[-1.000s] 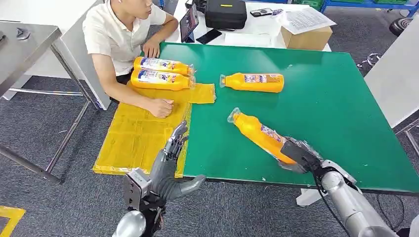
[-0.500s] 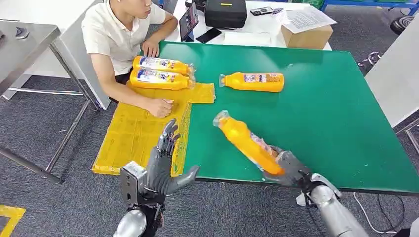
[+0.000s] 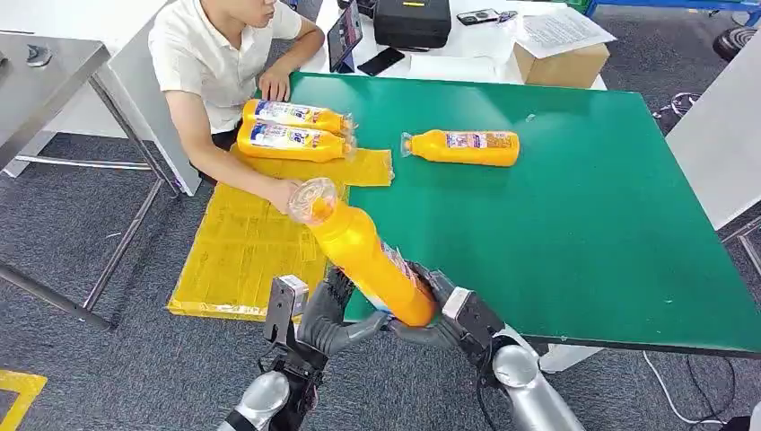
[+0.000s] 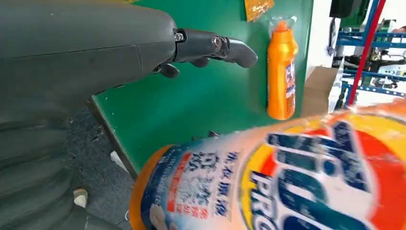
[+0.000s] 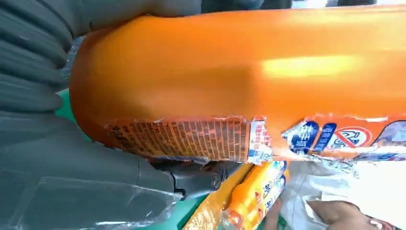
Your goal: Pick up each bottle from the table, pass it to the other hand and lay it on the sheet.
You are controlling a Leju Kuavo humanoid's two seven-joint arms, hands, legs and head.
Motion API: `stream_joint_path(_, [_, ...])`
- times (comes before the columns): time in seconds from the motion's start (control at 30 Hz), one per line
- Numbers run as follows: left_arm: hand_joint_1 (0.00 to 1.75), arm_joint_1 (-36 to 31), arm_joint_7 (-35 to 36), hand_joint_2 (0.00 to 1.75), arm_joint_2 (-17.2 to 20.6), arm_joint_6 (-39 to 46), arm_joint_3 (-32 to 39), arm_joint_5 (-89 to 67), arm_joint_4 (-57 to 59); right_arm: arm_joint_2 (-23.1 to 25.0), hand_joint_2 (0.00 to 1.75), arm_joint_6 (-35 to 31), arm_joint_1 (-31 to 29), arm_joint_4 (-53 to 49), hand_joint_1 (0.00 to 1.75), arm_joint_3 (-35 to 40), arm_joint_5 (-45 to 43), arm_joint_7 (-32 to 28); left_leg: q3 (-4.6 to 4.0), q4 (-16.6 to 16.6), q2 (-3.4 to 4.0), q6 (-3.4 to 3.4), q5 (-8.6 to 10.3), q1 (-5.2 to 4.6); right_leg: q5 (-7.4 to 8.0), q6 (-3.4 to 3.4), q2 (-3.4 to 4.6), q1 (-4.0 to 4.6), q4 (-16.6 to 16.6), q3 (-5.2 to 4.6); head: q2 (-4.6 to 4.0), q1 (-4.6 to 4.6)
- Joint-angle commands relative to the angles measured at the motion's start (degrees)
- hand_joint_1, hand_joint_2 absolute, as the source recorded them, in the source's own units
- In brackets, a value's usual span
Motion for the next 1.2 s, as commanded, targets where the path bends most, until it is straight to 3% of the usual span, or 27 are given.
stream_joint_path(0.03, [0.00,-1.69,-1.14,1.75,-0.03,-1.29,-2.15,0.11,3.44,0.49,1.75,0.98,-0.32,-0.33,1.64,3.55,-0.30,-0.80,0.09,-0.04,0.02,-0.08,-0.03,0.03,-0.02,-0.08,0.05,0.03,-0.03,0.07,0.00,-0.02])
stream_joint_path(0.17, [0.00,-0.05,-2.90,1.75,-0.41,-3.96,-2.30,1.63,-2.28,-0.49,1.75,1.91,-0.73,1.48,1.43,6.00,1.25,-0.44,0.21,0.01,0.07,-0.13,-0.13,0.08,-0.09,-0.13,0.13,0.08,0.00,0.18,0.00,-0.02])
stream_joint_path(0.33, [0.00,2.06,-3.60,1.75,0.18,-5.73,-2.10,2.23,-9.73,-1.07,1.75,1.23,-0.98,4.49,1.33,7.87,2.97,-1.13,0.15,-0.02,0.05,-0.09,-0.08,0.09,-0.05,-0.09,0.09,0.09,-0.04,0.12,0.00,-0.02])
stream_joint_path(0.47, [0.00,2.93,-3.57,1.75,0.75,-7.20,-1.89,2.75,-12.18,-1.12,1.75,0.26,-0.71,5.46,1.38,7.34,2.92,-1.45,0.09,-0.03,0.04,-0.07,-0.06,0.07,-0.04,-0.07,0.07,0.06,-0.03,0.06,0.00,-0.04])
stream_joint_path(0.6, [0.00,3.72,-2.94,1.75,1.09,-8.04,-1.52,3.16,-11.70,-0.94,1.75,-1.04,0.27,4.67,1.55,4.83,2.84,-1.58,0.19,-0.07,0.00,-0.11,-0.07,0.09,-0.06,-0.11,0.05,0.08,-0.08,0.16,0.00,0.00])
stream_joint_path(0.93, [0.02,2.09,-2.38,1.75,1.15,-7.81,-1.50,2.05,-8.24,-0.39,1.75,-1.99,-0.48,5.70,1.55,5.87,5.03,-1.12,0.06,-0.05,-0.01,-0.07,-0.02,0.06,-0.02,-0.07,0.01,0.06,-0.05,0.01,0.00,-0.02])
stream_joint_path(0.97, [1.54,1.41,-2.24,1.75,0.94,-7.42,-1.70,1.56,-7.16,-0.14,1.75,-1.96,-0.81,5.75,1.54,6.41,5.30,-1.19,0.22,-0.08,-0.01,-0.12,-0.07,0.10,-0.06,-0.12,0.05,0.09,-0.09,0.17,0.00,-0.04])
stream_joint_path(1.0, [1.75,0.78,-2.26,1.75,0.51,-6.47,-1.44,1.25,-5.81,0.18,1.75,-1.95,-1.16,5.81,1.52,6.96,5.51,-1.17,0.30,-0.05,-0.01,-0.15,-0.13,0.12,-0.11,-0.15,0.06,0.11,-0.08,0.25,0.00,0.02])
stream_joint_path(1.13, [1.75,0.07,-2.99,1.75,-0.45,-6.54,-0.68,1.26,-4.76,0.76,1.75,-2.32,-1.99,6.13,1.41,8.75,5.80,-0.97,0.19,-0.06,0.01,-0.12,-0.07,0.08,-0.06,-0.12,0.06,0.07,-0.06,0.16,0.00,-0.02])
stream_joint_path(1.17, [1.75,0.18,-3.30,1.75,-0.62,-6.65,-0.44,1.51,-5.33,0.97,1.75,-2.41,-1.97,6.10,1.29,9.11,5.79,-0.92,0.28,-0.05,0.06,-0.17,-0.12,0.13,-0.09,-0.17,0.13,0.11,-0.07,0.23,0.00,0.00])
stream_joint_path(1.2, [1.75,0.22,-3.46,1.75,-0.66,-6.76,-0.37,1.61,-5.73,1.16,1.75,-2.39,-1.90,6.11,1.31,9.29,5.74,-0.90,0.13,-0.06,0.04,-0.11,-0.05,0.07,-0.05,-0.11,0.09,0.06,-0.04,0.08,0.00,-0.04])
